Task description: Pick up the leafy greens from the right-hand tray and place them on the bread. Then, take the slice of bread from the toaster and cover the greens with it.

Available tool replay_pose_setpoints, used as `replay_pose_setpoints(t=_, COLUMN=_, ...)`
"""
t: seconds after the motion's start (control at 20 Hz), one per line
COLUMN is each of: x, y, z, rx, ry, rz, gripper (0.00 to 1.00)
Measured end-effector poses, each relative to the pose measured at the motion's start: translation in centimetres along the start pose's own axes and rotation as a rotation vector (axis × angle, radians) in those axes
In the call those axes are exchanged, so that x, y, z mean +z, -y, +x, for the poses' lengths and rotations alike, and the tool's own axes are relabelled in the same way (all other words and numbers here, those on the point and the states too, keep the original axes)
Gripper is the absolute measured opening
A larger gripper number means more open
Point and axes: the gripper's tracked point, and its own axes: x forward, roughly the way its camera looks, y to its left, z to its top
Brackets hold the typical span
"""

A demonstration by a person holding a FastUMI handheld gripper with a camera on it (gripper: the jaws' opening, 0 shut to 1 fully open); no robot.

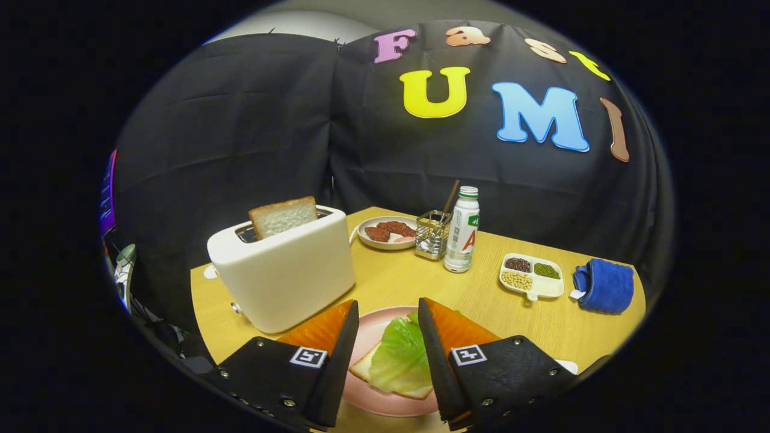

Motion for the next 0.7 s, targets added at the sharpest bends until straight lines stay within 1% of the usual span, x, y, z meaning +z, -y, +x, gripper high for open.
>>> replay_pose_setpoints(t=0.2, x=3.2, y=-4.8, z=0.4, rx=0.045, ry=0.067, rz=0.028, gripper=0.61)
replay_pose_setpoints(t=0.45, x=7.0, y=-11.5, z=1.6, rx=0.143, ry=0.125, rz=0.032, gripper=0.61)
replay_pose_setpoints(t=0.7, x=8.4, y=-15.7, z=3.6, rx=0.154, ry=0.145, rz=0.006, gripper=0.60)
